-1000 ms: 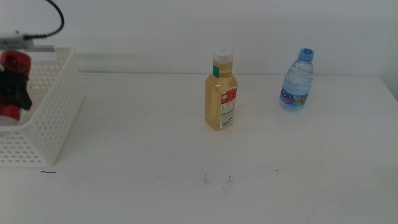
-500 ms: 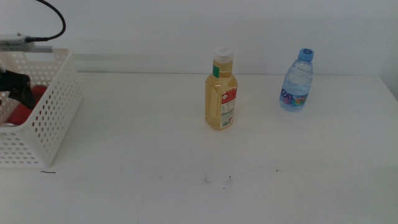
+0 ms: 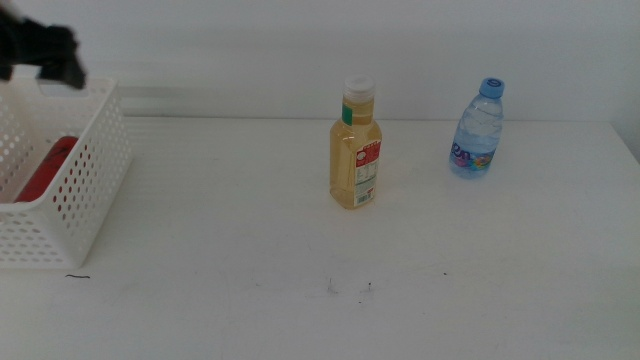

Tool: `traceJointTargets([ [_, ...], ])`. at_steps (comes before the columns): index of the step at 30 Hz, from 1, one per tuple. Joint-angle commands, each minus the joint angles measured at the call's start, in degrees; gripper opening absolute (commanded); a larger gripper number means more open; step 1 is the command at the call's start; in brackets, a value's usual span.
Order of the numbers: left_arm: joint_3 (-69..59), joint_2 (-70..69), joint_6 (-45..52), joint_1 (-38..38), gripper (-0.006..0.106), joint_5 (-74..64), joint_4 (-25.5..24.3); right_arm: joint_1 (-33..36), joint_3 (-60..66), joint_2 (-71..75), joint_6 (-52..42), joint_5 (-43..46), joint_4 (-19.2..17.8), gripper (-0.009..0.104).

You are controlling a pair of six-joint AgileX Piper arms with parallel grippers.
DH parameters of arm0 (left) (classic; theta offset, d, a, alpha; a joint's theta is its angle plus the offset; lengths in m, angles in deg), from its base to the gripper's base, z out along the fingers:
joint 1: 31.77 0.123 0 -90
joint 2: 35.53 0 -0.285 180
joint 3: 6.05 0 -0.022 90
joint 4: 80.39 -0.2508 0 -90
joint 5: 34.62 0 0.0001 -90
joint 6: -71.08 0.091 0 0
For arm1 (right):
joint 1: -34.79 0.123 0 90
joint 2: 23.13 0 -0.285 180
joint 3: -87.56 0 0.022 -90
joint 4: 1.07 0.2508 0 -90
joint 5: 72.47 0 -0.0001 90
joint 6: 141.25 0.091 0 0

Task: Use arms to grab the bottles and put them into the dustbin to the left of the table.

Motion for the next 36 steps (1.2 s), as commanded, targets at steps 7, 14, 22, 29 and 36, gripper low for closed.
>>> traceJointTargets([
  [7, -26.8, -21.0, -0.5, -15.9, 0.094, 25.9, 8.0, -0.5, 0.2, 0.3, -0.2, 0.6, -0.2, 0.081],
  [14, -41.9, -32.3, 5.7, -26.6, 0.094, 34.1, 11.8, -0.5, 0.2, 0.3, -0.2, 0.6, -0.2, 0.081],
  [22, -58.5, -44.5, -6.2, -33.9, 0.094, 52.7, 1.0, -0.5, 0.2, 0.3, -0.2, 0.6, -0.2, 0.081],
  [29, -64.1, -49.3, -9.7, -33.9, 0.094, 53.1, -1.9, -0.5, 0.2, 0.3, -0.2, 0.6, -0.2, 0.081],
  [36, -64.2, -49.9, -9.5, -33.9, 0.094, 53.3, -1.9, -0.5, 0.2, 0.3, -0.2, 0.6, -0.2, 0.081],
])
